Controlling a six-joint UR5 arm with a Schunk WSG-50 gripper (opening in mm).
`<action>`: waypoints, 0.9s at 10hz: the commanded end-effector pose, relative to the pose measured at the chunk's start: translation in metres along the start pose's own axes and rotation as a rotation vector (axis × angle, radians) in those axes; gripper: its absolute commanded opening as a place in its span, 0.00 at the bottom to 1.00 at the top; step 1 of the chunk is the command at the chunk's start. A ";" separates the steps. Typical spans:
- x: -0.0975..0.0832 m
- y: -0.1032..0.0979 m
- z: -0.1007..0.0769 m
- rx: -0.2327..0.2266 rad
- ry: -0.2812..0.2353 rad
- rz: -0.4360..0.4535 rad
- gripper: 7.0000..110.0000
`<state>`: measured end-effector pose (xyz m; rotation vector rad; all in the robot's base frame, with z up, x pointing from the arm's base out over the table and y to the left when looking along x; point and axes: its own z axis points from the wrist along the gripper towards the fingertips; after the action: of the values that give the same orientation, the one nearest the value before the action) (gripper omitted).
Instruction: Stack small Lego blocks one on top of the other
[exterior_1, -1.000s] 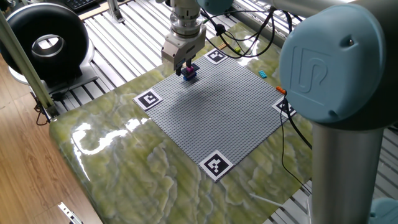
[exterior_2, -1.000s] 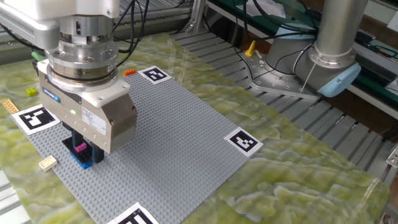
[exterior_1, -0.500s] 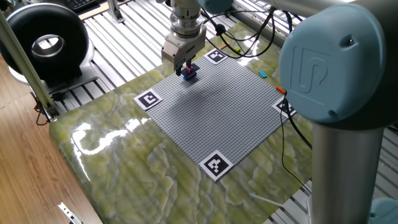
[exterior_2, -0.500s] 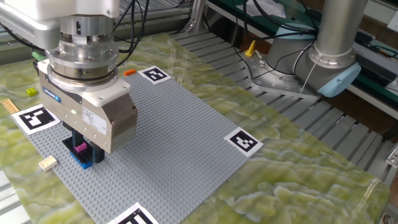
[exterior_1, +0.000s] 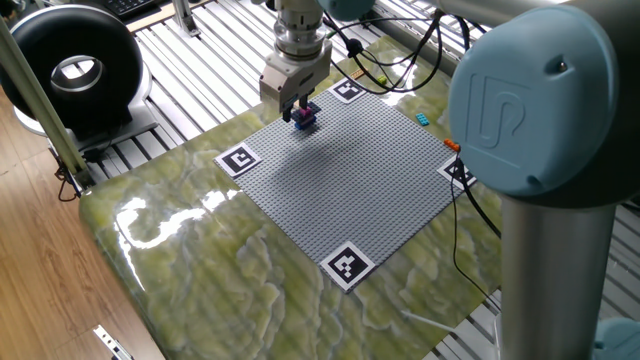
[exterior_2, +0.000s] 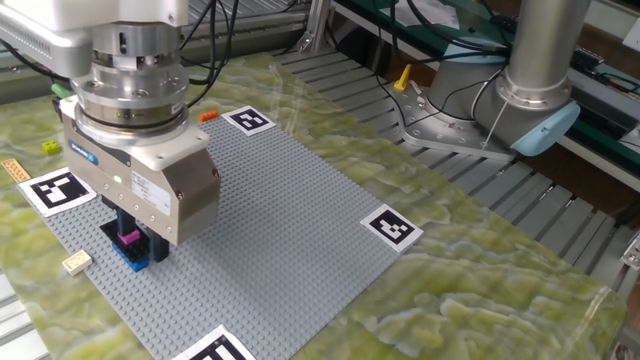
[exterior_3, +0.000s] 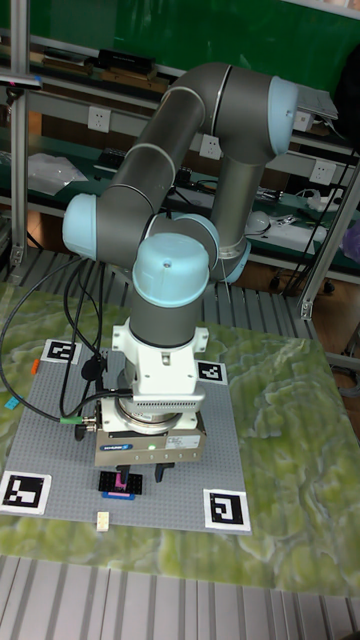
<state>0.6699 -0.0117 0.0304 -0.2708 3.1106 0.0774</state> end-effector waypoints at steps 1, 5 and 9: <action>0.000 0.000 -0.003 -0.008 0.001 0.006 0.36; 0.001 0.000 -0.001 -0.004 0.003 0.006 0.36; 0.002 -0.003 0.003 0.002 0.004 0.007 0.36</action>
<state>0.6681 -0.0145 0.0276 -0.2713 3.1172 0.0630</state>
